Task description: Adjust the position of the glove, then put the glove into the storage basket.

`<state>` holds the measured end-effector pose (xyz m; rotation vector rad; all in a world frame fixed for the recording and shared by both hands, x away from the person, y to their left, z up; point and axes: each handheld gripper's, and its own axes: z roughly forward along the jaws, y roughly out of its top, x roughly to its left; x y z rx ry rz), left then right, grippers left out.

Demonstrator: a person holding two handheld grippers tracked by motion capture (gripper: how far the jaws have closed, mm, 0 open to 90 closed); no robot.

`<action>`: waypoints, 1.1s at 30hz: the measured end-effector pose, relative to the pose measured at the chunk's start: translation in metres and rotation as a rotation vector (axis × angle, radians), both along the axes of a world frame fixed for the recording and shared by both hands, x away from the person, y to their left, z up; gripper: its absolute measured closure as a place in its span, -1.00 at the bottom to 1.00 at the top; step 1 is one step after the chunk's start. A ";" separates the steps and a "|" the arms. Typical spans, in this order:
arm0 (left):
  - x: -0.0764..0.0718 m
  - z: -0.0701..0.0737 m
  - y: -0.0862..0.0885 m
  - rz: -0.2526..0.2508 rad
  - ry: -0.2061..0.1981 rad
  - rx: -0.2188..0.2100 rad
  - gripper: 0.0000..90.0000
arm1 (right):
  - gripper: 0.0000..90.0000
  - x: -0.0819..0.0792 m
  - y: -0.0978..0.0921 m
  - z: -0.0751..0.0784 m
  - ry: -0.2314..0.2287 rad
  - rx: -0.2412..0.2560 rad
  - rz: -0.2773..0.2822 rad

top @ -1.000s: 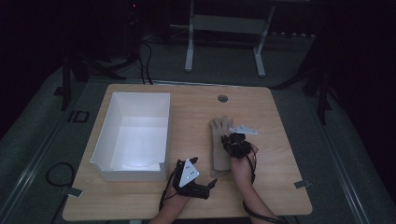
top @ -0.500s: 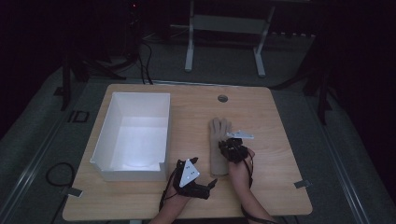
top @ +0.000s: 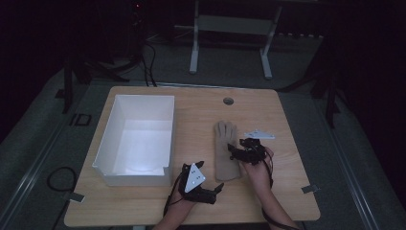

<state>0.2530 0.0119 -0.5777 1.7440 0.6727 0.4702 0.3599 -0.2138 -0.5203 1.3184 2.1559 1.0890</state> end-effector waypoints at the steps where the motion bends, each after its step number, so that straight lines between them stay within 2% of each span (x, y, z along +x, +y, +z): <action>1: 0.000 0.000 0.000 -0.006 -0.005 0.002 -1.00 | -0.25 0.000 -0.003 0.001 0.000 -0.003 0.012; 3: 0.001 0.000 -0.001 -0.043 -0.001 -0.029 -1.00 | -0.44 0.002 -0.011 0.002 0.016 0.010 0.058; 4: 0.002 0.000 -0.001 -0.063 0.015 -0.044 -1.00 | -0.45 0.002 -0.014 0.002 0.019 0.020 0.066; 6: 0.003 0.002 -0.003 -0.061 0.023 -0.019 -1.00 | -0.56 0.002 -0.021 0.002 0.011 0.045 0.090; 7: 0.003 0.003 -0.004 -0.062 0.031 -0.012 -1.00 | -0.57 0.002 -0.023 0.002 0.008 0.040 0.091; 9: 0.004 0.005 -0.004 -0.088 0.051 -0.030 -1.00 | -0.62 0.004 -0.027 0.000 0.012 0.016 0.118; 12: 0.005 0.008 -0.007 -0.118 0.072 -0.031 -1.00 | -0.59 0.006 -0.034 0.000 -0.009 0.023 0.157; 14: 0.008 0.009 -0.008 -0.127 0.081 -0.025 -1.00 | -0.59 0.008 -0.038 0.001 -0.052 0.007 0.159; 15: 0.009 0.009 -0.008 -0.128 0.094 -0.023 -1.00 | -0.60 0.009 -0.040 0.002 -0.057 0.024 0.172; 18: 0.014 0.010 -0.008 -0.157 0.124 0.000 -1.00 | -0.64 0.010 -0.042 0.006 -0.060 0.025 0.183; 22: 0.017 0.012 -0.008 -0.163 0.134 0.013 -0.99 | -0.69 0.012 -0.042 0.010 -0.054 0.029 0.196; 23: 0.017 0.012 -0.008 -0.163 0.134 0.013 -1.00 | -0.69 0.012 -0.042 0.010 -0.054 0.029 0.196; 24: 0.021 0.014 -0.009 -0.162 0.125 0.054 -1.00 | -0.71 0.012 -0.043 0.011 -0.046 0.039 0.195; 25: 0.022 0.014 -0.009 -0.175 0.124 0.068 -0.99 | -0.76 0.016 -0.044 0.013 -0.021 0.061 0.196; 27: 0.025 0.013 -0.011 -0.211 0.108 0.090 -1.00 | -0.77 0.021 -0.045 0.015 -0.003 0.110 0.190; 28: 0.026 0.013 -0.012 -0.218 0.101 0.102 -0.99 | -0.77 0.023 -0.045 0.015 -0.007 0.113 0.181; 29: 0.027 0.012 -0.014 -0.226 0.100 0.108 -0.98 | -0.77 0.026 -0.045 0.015 0.001 0.119 0.198; 30: 0.028 0.012 -0.016 -0.227 0.086 0.123 -0.85 | -0.76 0.027 -0.044 0.015 0.000 0.120 0.192; 31: 0.028 0.012 -0.017 -0.227 0.078 0.134 -0.75 | -0.67 0.032 -0.044 0.014 -0.012 0.105 0.177; 32: 0.030 0.011 -0.020 -0.242 0.074 0.139 -0.74 | -0.63 0.034 -0.044 0.014 -0.010 0.101 0.176; 33: 0.031 0.012 -0.022 -0.255 0.074 0.139 -0.74 | -0.50 0.038 -0.044 0.013 -0.018 0.090 0.169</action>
